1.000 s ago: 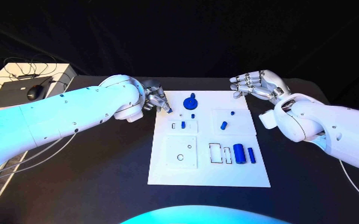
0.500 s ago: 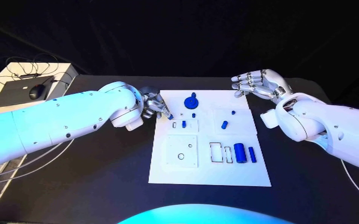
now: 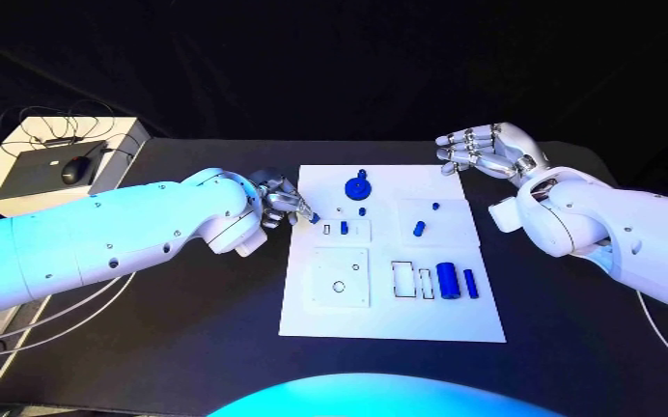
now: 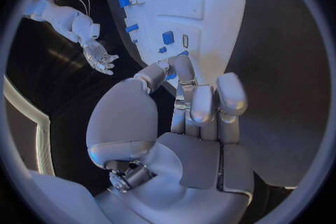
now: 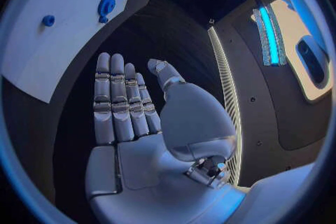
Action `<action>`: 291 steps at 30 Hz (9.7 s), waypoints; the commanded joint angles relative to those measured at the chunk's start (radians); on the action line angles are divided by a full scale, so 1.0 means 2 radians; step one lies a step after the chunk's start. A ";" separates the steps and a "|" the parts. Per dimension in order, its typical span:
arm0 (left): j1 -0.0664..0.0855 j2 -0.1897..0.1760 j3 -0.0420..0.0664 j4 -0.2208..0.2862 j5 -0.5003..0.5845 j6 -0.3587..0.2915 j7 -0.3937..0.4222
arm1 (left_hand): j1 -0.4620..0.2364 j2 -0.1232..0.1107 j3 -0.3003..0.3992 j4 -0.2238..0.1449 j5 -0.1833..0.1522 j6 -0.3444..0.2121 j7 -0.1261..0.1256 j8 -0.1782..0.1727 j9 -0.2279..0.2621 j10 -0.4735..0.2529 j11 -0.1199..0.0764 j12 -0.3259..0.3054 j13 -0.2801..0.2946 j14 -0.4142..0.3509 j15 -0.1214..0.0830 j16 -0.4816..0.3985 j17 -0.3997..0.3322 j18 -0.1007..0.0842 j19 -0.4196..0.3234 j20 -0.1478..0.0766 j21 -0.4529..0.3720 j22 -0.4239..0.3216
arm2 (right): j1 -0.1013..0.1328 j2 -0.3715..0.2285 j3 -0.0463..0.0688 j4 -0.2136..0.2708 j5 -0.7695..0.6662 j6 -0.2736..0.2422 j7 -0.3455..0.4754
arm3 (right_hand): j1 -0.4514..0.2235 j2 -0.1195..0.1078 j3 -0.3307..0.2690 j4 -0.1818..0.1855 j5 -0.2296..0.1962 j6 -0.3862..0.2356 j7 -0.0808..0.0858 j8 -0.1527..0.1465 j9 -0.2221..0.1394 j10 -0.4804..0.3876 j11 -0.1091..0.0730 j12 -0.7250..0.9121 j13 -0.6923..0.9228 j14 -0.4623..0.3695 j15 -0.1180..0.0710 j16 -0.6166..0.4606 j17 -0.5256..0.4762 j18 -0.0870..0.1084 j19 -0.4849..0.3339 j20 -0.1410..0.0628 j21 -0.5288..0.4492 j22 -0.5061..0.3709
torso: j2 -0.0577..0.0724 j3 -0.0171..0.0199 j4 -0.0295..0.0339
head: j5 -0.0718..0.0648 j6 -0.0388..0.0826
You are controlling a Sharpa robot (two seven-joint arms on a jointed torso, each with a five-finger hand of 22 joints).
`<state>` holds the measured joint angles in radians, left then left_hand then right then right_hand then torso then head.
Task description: Assemble the parts on the task board
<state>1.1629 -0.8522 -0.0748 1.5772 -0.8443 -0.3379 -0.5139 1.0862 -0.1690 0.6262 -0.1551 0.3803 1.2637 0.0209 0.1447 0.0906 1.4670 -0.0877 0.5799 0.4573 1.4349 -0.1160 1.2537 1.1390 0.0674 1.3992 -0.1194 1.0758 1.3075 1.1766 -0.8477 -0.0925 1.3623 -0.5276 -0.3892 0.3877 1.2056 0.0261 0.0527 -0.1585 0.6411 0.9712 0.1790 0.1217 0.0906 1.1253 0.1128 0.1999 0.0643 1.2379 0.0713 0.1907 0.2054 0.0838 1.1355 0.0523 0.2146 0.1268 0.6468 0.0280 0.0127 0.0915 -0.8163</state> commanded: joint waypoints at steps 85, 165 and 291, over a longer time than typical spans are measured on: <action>-0.028 0.041 -0.004 -0.002 -0.118 0.061 -0.027 | -0.007 0.015 -0.018 0.006 0.008 0.050 -0.021 0.012 0.114 0.022 -0.001 0.011 0.003 0.001 0.002 0.011 0.001 -0.009 0.001 0.000 0.005 0.050 | 0.002 0.001 0.000 0.003 0.002 0.006 0.002 | 0.001 -0.002 0.006 0.000 0.003 0.000 0.003 -0.003 -0.001 0.003 -0.001 -0.003 -0.001 0.002 -0.003 -0.003 -0.001 -0.007 -0.002 0.000 0.004 0.001 | 0.000 -0.0004 -0.0001 | -0.004 -0.010; -0.028 0.058 -0.003 -0.017 -0.128 0.101 -0.033 | -0.061 0.077 -0.039 -0.016 -0.010 0.068 -0.027 0.003 0.115 0.022 -0.002 0.038 -0.003 0.002 0.002 0.023 0.010 -0.013 0.000 0.000 0.020 0.045 | 0.002 0.000 0.000 0.005 -0.004 0.008 0.001 | 0.002 -0.003 0.010 -0.003 0.004 0.001 0.003 -0.003 -0.001 0.003 -0.001 -0.004 -0.001 0.002 -0.003 -0.003 -0.001 -0.007 -0.003 -0.001 0.006 0.003 | 0.000 -0.0002 -0.0001 | -0.007 -0.009; -0.028 0.189 0.035 -0.193 -0.402 0.113 0.255 | 0.165 0.035 -0.246 0.045 -0.017 -0.084 0.026 -0.041 -0.013 -0.171 0.093 -0.238 -0.198 -0.205 0.073 -0.054 -0.378 0.045 -0.139 0.072 -0.269 0.003 | 0.000 0.010 0.000 -0.018 0.009 0.005 0.011 | 0.024 0.004 0.001 -0.018 -0.006 0.003 0.004 -0.005 -0.002 0.007 -0.001 -0.007 -0.001 0.006 -0.004 -0.005 -0.004 -0.006 -0.013 -0.003 0.023 0.018 | 0.000 -0.0001 0.0001 | -0.020 0.005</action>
<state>1.1067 -0.4769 -0.0043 1.1923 -1.6410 -0.1314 -0.0029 1.4221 -0.1018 0.1353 -0.0699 0.3497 1.1006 0.0693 0.0672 0.0650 1.1246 0.0986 0.1015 0.0618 1.0308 0.0305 1.1420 0.3837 0.1460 1.1221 0.0253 0.5435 1.3088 1.1772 -0.8272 -0.0921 1.3246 -0.5103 -0.3834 0.3965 1.2490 0.0300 0.0595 -0.1931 0.6271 0.9761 0.1811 0.1177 0.0869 1.1325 0.1127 0.1916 0.0643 1.2451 0.0641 0.1867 0.1990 0.0837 1.1159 0.0467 0.2555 0.1616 0.6465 0.0277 0.0125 0.0508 -0.8053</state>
